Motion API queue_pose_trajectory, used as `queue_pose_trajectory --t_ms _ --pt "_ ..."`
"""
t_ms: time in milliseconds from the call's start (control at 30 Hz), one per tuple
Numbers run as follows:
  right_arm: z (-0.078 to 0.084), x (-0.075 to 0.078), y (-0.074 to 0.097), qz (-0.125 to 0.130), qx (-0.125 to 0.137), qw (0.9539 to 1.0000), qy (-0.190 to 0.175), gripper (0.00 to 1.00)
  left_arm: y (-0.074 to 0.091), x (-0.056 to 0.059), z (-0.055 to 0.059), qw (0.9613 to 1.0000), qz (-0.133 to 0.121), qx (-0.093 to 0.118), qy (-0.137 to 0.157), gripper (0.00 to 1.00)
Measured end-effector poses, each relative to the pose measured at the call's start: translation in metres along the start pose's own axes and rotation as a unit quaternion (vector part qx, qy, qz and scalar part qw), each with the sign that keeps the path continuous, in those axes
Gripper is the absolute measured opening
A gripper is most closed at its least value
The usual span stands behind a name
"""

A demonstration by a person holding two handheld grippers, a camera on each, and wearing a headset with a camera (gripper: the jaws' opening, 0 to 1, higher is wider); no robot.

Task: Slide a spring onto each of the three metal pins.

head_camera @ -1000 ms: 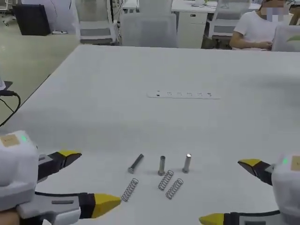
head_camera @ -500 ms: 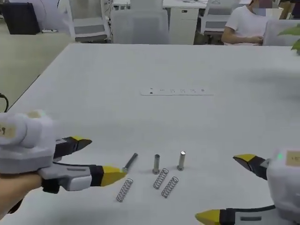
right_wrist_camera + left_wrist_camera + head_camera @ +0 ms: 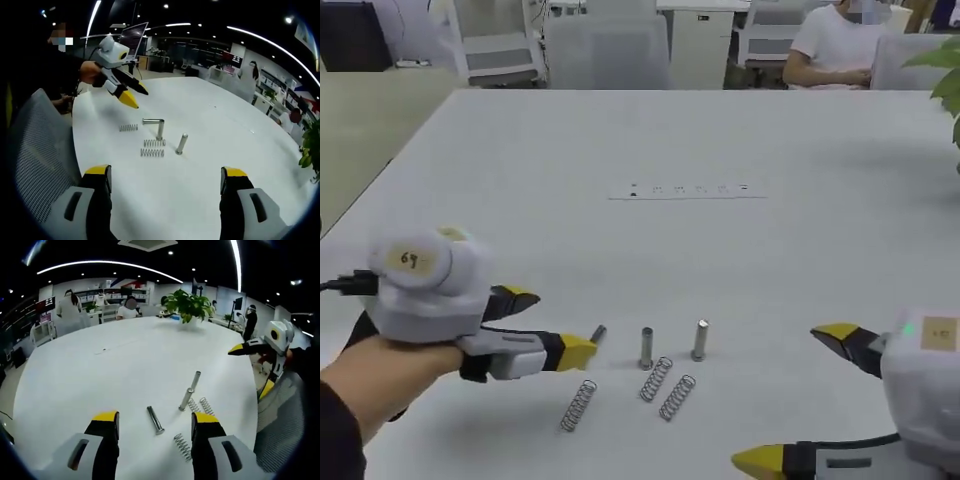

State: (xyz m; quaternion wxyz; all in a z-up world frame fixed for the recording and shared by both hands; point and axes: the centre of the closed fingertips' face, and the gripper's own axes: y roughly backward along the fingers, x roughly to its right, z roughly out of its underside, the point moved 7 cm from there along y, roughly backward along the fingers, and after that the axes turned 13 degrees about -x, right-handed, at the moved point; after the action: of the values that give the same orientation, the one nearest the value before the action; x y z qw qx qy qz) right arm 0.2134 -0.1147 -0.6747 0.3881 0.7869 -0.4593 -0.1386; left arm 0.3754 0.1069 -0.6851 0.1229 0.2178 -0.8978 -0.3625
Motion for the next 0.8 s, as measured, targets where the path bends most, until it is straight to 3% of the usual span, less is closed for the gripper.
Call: queue_pose_trajectory --t_ms 267,800 --pt "0.001 0.000 0.000 0.000 0.000 1.0000 -0.001 0.89 -0.019 -0.005 -0.004 0.9997 -0.011 -0.019 -0.003 0.39" --pt "0.001 -0.001 0.000 -0.001 -0.002 1.0000 0.003 0.89 -0.046 -0.004 0.001 0.9973 -0.021 -0.067 -0.024 0.19"
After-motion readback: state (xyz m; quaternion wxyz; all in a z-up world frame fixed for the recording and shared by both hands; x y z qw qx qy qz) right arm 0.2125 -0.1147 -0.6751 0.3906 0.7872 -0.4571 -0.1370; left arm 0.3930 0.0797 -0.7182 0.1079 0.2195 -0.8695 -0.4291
